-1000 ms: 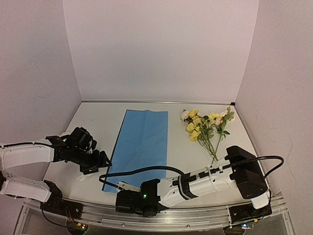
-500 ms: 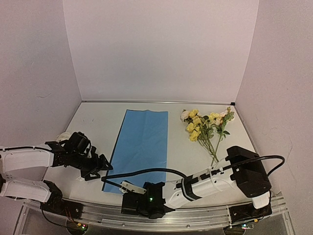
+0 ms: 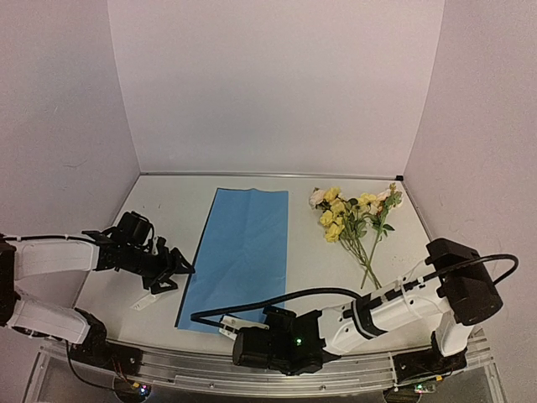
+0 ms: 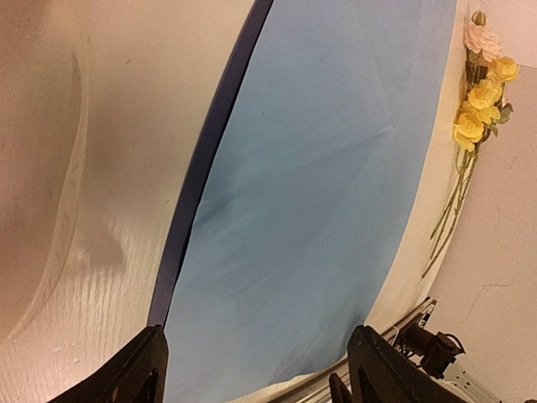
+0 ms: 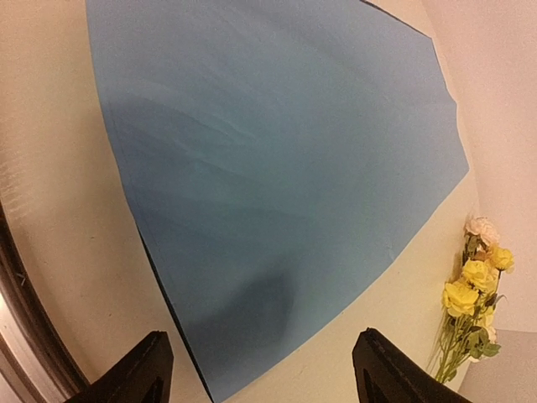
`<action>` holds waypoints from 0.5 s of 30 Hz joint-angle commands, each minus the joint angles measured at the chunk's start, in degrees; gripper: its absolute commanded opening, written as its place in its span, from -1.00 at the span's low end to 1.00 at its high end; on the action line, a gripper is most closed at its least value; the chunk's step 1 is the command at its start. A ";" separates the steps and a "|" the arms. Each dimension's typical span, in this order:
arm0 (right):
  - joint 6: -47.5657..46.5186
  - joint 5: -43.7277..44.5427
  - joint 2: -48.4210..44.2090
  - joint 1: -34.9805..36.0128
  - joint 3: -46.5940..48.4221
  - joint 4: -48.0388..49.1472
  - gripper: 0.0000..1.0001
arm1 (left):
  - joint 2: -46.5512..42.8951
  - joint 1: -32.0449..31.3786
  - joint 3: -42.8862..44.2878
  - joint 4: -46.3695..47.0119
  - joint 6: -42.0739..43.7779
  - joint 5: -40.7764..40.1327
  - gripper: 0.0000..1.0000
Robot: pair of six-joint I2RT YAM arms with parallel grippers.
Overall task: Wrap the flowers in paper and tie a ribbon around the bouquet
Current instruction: Pick up the corner of the folded wrapping paper from the center of the board.
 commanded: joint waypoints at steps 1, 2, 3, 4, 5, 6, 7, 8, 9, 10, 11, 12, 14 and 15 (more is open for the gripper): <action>-4.91 2.79 1.32 0.90 0.86 4.04 0.53 | 5.42 1.51 3.12 6.34 2.50 3.83 0.49; -5.50 3.48 1.81 0.91 1.04 4.51 0.53 | 6.34 1.59 3.26 7.19 2.61 4.35 0.48; -6.06 4.24 2.26 0.93 1.29 4.90 0.53 | 7.24 1.64 3.38 8.02 2.68 4.86 0.48; -6.51 5.09 2.63 0.93 1.59 5.14 0.53 | 8.18 1.64 3.46 8.80 2.67 5.35 0.46; -6.89 5.83 2.96 0.92 1.80 5.32 0.53 | 8.92 1.61 3.58 9.13 2.78 5.57 0.45; -7.26 6.18 3.24 0.92 2.06 5.39 0.54 | 9.66 1.62 3.76 9.08 3.04 5.43 0.45; -7.58 6.30 3.59 0.93 2.41 5.42 0.54 | 10.43 1.67 3.88 9.07 3.30 5.08 0.44; -7.77 6.32 4.06 0.94 2.75 5.43 0.55 | 11.05 1.75 3.77 9.52 3.33 4.92 0.44; -7.95 6.31 4.55 0.93 3.01 5.41 0.56 | 11.55 1.81 3.55 10.19 3.22 5.05 0.44; -8.18 6.52 5.01 0.96 3.26 5.41 0.56 | 12.27 1.81 3.37 10.72 3.16 5.26 0.44; -8.39 6.96 5.38 0.92 3.48 5.41 0.56 | 13.04 1.82 3.29 10.89 3.16 5.08 0.44; -8.71 7.47 5.79 0.89 3.76 5.41 0.56 | 13.66 1.82 3.14 11.24 3.19 4.96 0.44; -9.40 8.47 6.59 0.90 4.33 5.44 0.56 | 14.78 1.82 2.84 11.92 3.25 4.76 0.44; -9.76 8.99 6.93 0.93 4.61 5.52 0.56 | 15.41 1.82 2.80 12.03 3.28 4.66 0.44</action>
